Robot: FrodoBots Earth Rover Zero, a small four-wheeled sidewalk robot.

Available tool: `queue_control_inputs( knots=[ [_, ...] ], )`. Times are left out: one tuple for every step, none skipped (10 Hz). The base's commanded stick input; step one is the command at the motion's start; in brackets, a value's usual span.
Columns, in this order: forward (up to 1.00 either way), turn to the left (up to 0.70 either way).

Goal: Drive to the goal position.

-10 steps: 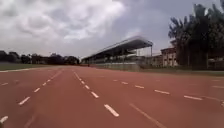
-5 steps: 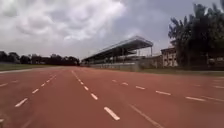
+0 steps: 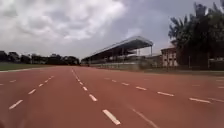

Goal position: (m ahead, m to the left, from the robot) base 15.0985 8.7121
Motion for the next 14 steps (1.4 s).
queue_control_inputs(
  knots=[
    [0.2,0.0],
    [0.2,0.0],
    [0.2,0.0],
    [0.2,0.0],
    [0.2,0.0],
    [0.2,0.0],
    [0.2,0.0],
    [0.2,0.0],
    [0.2,0.0],
    [0.2,0.0],
    [0.2,0.0],
    [0.2,0.0],
    [0.2,0.0],
    [0.2,0.0]
  ],
)
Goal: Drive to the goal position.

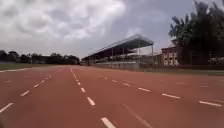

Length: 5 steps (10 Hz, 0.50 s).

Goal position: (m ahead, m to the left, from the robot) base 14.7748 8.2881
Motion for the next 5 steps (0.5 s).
queue_control_inputs(
  knots=[
    [0.2,0.0],
    [0.2,0.0],
    [0.2,0.0],
    [0.2,0.0],
    [0.2,0.0]
  ],
)
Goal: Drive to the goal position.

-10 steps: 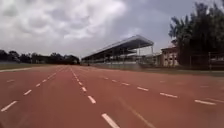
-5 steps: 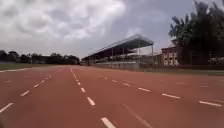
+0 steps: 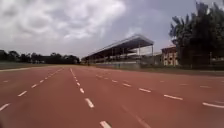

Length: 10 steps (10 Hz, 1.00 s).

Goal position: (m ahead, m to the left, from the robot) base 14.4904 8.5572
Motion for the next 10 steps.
queue_control_inputs(
  knots=[
    [0.2,0.0],
    [0.2,0.0],
    [0.2,0.0],
    [0.2,0.0],
    [0.2,0.0],
    [0.2,0.0],
    [0.2,0.0],
    [0.2,0.0],
    [0.2,0.0],
    [0.2,0.0]
  ],
)
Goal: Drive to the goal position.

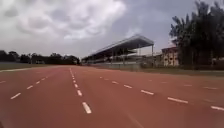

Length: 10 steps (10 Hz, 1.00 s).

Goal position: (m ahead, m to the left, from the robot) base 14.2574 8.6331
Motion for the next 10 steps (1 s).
queue_control_inputs(
  knots=[
    [0.2,0.0],
    [0.2,0.0],
    [0.2,0.0],
    [0.2,0.0],
    [0.22,0.0],
    [0.28,0.0],
    [0.3,0.0],
    [0.3,0.0],
    [0.45,0.0],
    [0.45,0.0]
  ],
)
